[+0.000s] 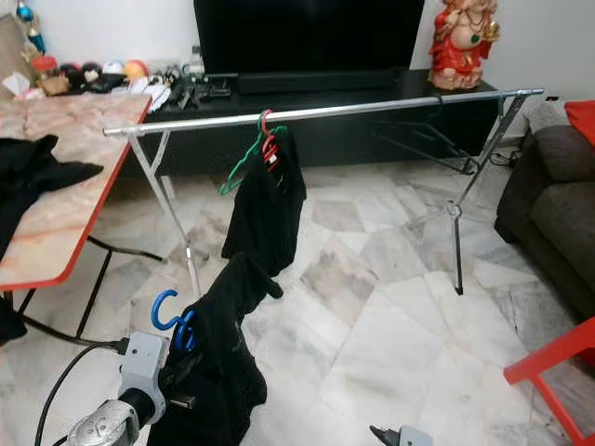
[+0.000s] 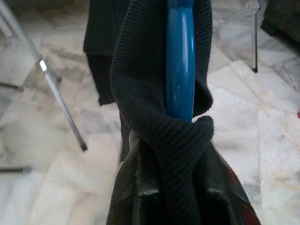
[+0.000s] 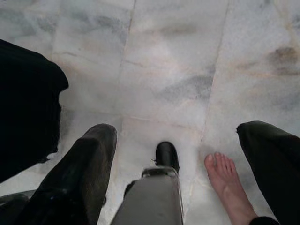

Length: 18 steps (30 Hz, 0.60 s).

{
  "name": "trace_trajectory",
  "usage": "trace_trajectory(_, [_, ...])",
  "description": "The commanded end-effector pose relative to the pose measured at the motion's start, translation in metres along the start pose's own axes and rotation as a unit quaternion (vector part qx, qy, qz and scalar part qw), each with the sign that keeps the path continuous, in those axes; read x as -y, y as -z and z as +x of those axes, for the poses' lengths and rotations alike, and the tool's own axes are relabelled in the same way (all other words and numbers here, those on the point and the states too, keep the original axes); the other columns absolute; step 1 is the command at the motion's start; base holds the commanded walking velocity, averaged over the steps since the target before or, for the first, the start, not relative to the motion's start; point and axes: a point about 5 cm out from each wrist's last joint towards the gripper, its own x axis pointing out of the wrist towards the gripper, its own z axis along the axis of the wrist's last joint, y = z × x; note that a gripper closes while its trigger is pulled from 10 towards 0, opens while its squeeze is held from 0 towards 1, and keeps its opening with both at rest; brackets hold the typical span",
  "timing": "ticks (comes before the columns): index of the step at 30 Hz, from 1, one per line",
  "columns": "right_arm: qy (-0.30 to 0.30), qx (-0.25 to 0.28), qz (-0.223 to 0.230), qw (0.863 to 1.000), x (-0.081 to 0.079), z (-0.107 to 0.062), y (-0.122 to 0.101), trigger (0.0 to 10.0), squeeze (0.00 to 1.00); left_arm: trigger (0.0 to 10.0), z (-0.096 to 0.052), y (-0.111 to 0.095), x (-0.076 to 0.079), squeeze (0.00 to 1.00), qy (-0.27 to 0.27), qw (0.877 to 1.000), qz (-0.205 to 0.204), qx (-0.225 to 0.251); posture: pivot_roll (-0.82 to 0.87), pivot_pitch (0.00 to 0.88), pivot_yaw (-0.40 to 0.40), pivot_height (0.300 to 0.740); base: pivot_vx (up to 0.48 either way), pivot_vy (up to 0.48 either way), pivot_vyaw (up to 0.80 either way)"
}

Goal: Hang hanger

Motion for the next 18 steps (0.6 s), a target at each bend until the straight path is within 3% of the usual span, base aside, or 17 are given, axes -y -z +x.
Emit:
trace_trajectory(1, [0.0,0.001,-0.007,1.0,-0.001,0.0003,-0.0008,10.0,0.0,10.0,-0.0005,-0.0117,-0.0024,0.0,-0.006,1.0,0.003,0.023,-0.02,0.101,0.02,0.74,0.48,0.0,0.0])
trace_trajectory(18, [-0.011,0.002,-0.022,1.0,-0.0032,0.0007,-0.003,10.0,0.0,10.0,-0.0059,-0.0116,-0.0054,0.0,-0.022,1.0,0.001,0.013,-0.01,0.15,0.006,0.74,0.48,0.0,0.0])
